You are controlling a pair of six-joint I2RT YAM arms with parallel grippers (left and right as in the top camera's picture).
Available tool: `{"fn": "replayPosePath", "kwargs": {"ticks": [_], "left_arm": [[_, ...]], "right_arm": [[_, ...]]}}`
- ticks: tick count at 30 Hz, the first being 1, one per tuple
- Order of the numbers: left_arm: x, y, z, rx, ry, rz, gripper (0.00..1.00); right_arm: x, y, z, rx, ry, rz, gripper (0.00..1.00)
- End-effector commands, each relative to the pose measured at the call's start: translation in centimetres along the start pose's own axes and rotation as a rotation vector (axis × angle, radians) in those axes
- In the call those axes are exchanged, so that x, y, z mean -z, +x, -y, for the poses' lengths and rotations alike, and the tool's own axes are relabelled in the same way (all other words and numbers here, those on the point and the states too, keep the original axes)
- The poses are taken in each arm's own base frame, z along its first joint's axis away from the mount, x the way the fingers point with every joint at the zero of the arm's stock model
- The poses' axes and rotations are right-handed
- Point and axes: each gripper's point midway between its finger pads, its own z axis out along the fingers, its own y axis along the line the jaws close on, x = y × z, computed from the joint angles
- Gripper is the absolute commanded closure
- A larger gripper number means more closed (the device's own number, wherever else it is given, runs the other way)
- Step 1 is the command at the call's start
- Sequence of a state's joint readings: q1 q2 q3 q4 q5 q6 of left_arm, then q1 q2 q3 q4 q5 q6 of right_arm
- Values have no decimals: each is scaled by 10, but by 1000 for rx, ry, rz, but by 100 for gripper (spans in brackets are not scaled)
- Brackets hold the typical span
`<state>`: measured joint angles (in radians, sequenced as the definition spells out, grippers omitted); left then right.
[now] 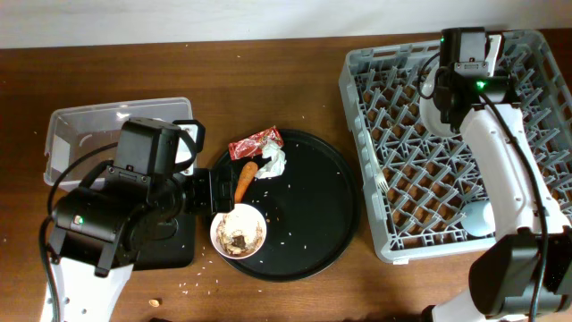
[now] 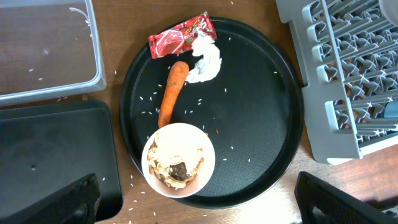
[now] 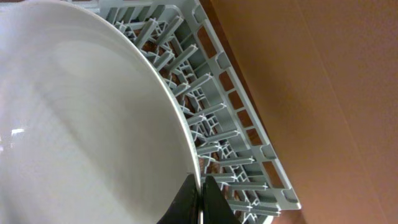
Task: Sort waste into correct bins and load items into the dishwasher rack
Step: 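Grasp the white tissue with the left gripper and drop it in the clear bin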
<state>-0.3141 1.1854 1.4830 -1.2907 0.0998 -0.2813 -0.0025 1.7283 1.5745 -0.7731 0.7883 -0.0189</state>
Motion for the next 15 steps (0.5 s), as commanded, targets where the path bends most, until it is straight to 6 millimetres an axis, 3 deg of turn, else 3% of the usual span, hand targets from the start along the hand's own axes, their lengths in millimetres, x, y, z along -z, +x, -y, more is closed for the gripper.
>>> {"fn": "replayPosePath", "kwargs": {"ticks": [1,4,6,7,9,10,12,13,14,15], "left_arm": [[2,-2,1,0,1,11,1],[2,-2,1,0,1,11,1],[2,-2,1,0,1,11,1],[2,-2,1,0,1,11,1],[2,-2,1,0,1,11,1],[2,-2,1,0,1,11,1],[2,-2,1,0,1,11,1],[2,-2,2,5,5,12,1],[3,-2,6,18,32,7,1],[3,-3,10,17,52,9,1]], "right_arm": [[5,-2,-15,47,8,11,96],[3,5,-35,95,-6,1,94],[7,-2,-36,69,-13,31,43],[9,-4,-34,63,-14,36,36],[34,-15,-27,-11,-64,82,27],[61,-22,-31,-78,-206,114,23],[140,-15,-58,-176,-710,111,17],[192,-3,-76,-142,-1012,92,18],[219,15,-83,-107,-1162,30,23],[232,39,-91,-62,-1236,-68,26]]}}
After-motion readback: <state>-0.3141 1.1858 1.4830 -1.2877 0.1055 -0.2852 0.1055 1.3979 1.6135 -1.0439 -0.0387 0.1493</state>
